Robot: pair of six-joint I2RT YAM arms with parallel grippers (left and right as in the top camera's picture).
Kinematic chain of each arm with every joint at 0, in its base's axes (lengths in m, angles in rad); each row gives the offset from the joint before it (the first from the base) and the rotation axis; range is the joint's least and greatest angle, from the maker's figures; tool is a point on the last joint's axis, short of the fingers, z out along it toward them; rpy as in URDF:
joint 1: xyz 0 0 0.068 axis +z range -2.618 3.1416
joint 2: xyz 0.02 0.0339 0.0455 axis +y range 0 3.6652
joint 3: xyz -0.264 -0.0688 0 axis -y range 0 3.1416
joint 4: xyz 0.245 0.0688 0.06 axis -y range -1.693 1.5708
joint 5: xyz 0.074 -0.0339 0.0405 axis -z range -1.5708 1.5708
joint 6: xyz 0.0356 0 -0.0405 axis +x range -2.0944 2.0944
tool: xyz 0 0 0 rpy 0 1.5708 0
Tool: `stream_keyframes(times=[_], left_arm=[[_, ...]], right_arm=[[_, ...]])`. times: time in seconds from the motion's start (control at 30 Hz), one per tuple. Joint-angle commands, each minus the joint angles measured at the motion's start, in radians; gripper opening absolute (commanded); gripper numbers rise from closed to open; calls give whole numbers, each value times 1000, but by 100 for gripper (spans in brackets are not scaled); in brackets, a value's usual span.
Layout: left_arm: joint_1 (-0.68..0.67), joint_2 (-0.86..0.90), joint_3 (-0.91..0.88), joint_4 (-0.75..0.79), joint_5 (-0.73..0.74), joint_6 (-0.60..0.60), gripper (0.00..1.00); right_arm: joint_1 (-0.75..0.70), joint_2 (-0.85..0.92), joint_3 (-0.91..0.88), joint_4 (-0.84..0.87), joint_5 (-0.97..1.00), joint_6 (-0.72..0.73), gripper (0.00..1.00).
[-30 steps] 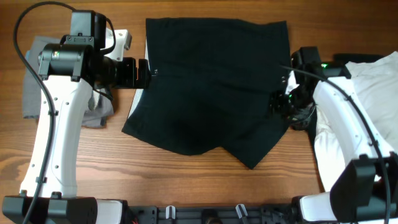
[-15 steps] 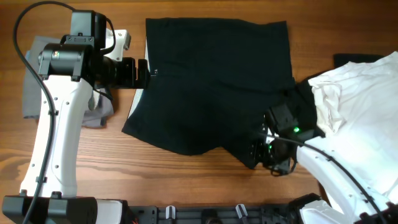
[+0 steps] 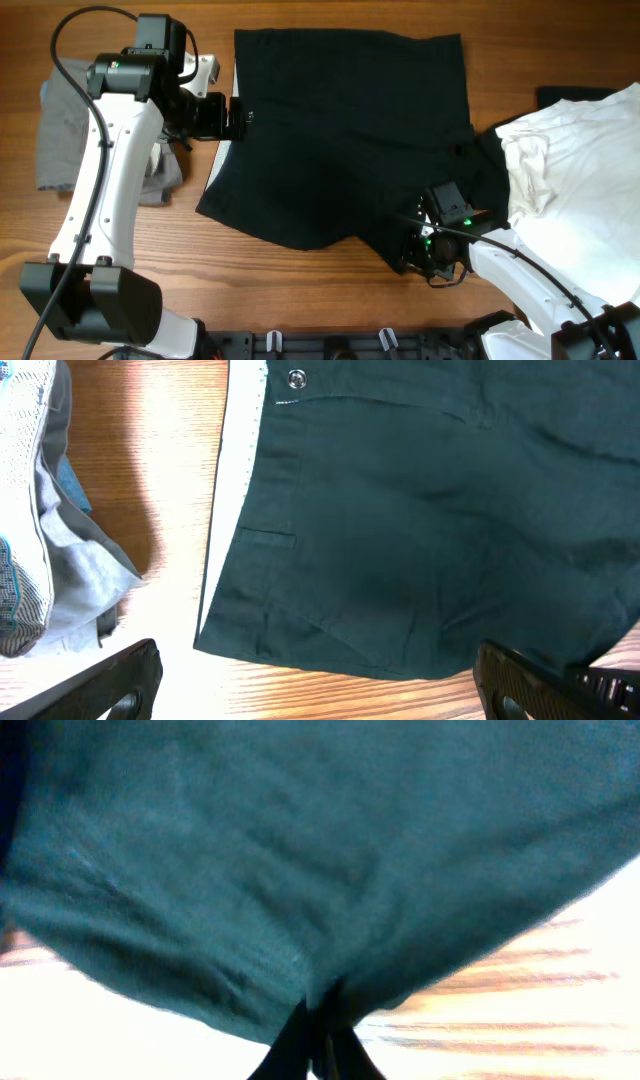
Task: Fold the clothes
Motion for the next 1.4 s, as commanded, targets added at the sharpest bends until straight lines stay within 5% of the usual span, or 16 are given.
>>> stream_keyframes(times=[0.0,0.17,0.33,0.47,0.6,0.7,0.97,1.1,1.2,1.37], left_arm=[[3,6,-5,-28,11,-14,100],[3,7,-5,-88,12,-18,100],[3,8,-5,-146,4,-79,99],[40,10,-96,-148,-79,-291,92],[114,10,-288,-23,-38,-314,86],[176,10,-464,112,30,-322,55],[259,10,-698,442,59,-362,63],[259,10,-762,533,61,-361,37],[259,10,-792,549,61,-354,4],[271,-21,-761,484,58,-354,4]], right_arm=[[3,-34,67,-141,128,62,4],[2,-126,280,-508,267,104,4],[2,-133,322,-558,267,143,4],[2,-133,322,-553,267,153,4],[2,-133,322,-550,267,153,4],[2,-133,322,-539,267,152,5],[2,-133,322,-518,267,148,5],[2,-133,322,-509,279,144,5],[2,-133,322,-509,304,144,4],[2,-133,354,-521,324,145,4]])
